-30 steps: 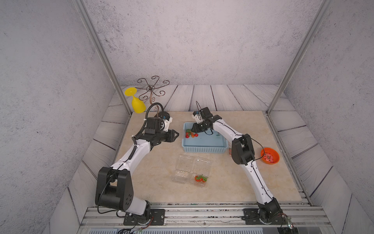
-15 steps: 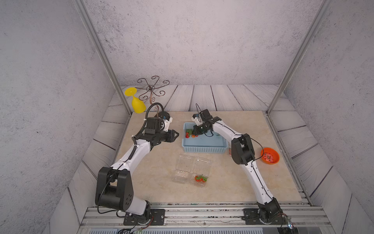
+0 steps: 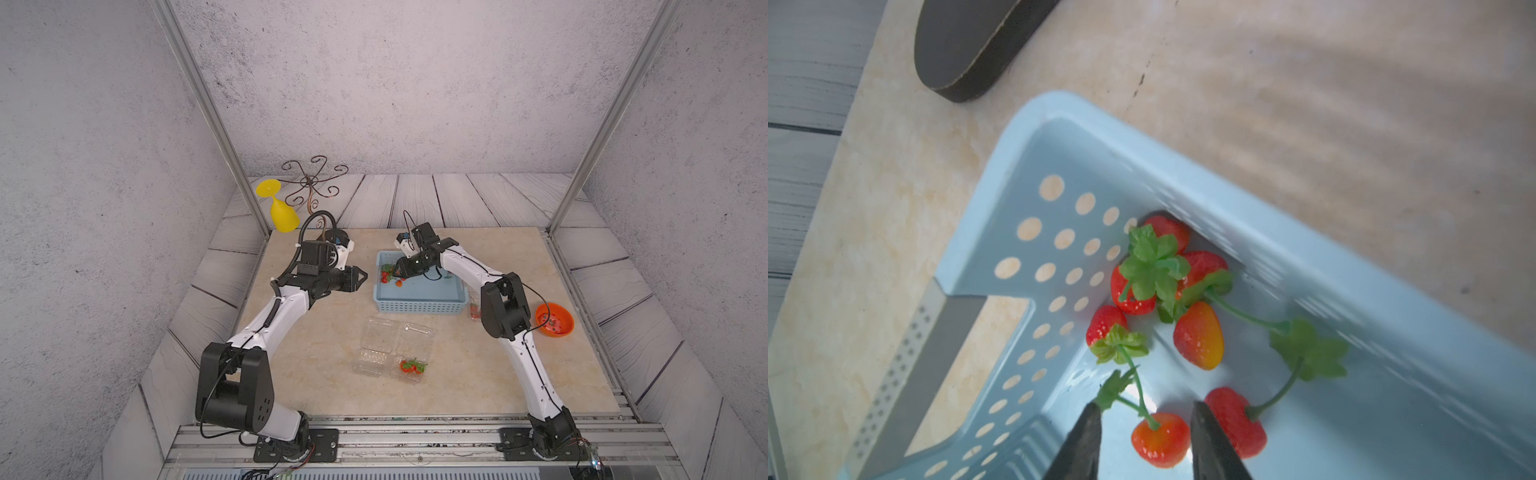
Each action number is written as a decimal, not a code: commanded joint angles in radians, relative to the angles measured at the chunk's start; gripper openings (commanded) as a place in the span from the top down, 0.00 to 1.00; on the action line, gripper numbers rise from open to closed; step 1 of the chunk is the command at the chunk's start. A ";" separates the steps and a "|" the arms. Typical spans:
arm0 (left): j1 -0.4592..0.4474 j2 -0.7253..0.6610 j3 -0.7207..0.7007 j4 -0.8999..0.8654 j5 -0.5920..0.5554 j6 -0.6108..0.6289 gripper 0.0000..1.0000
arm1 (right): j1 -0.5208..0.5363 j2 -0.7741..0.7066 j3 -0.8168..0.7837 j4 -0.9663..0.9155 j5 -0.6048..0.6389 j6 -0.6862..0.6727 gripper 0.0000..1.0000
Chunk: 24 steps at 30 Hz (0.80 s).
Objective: Pack strawberries into containers
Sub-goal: Adjust the strawberry in the basket.
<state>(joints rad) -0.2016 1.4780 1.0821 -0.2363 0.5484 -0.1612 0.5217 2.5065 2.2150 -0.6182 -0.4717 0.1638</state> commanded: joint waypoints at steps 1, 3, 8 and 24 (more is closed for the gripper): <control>-0.007 -0.012 0.019 -0.006 0.004 0.013 0.63 | 0.008 -0.056 -0.007 -0.025 -0.025 -0.044 0.57; -0.007 -0.010 0.019 -0.006 0.005 0.013 0.63 | 0.011 -0.054 -0.005 -0.041 -0.033 -0.064 0.54; -0.007 -0.005 0.021 -0.007 0.004 0.015 0.63 | 0.030 -0.043 0.014 -0.069 -0.012 -0.111 0.49; -0.007 0.005 0.021 -0.013 -0.005 0.021 0.63 | 0.052 0.065 0.173 -0.166 0.157 -0.173 0.47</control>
<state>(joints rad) -0.2039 1.4784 1.0821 -0.2371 0.5461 -0.1596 0.5732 2.5111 2.3650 -0.7380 -0.3580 0.0177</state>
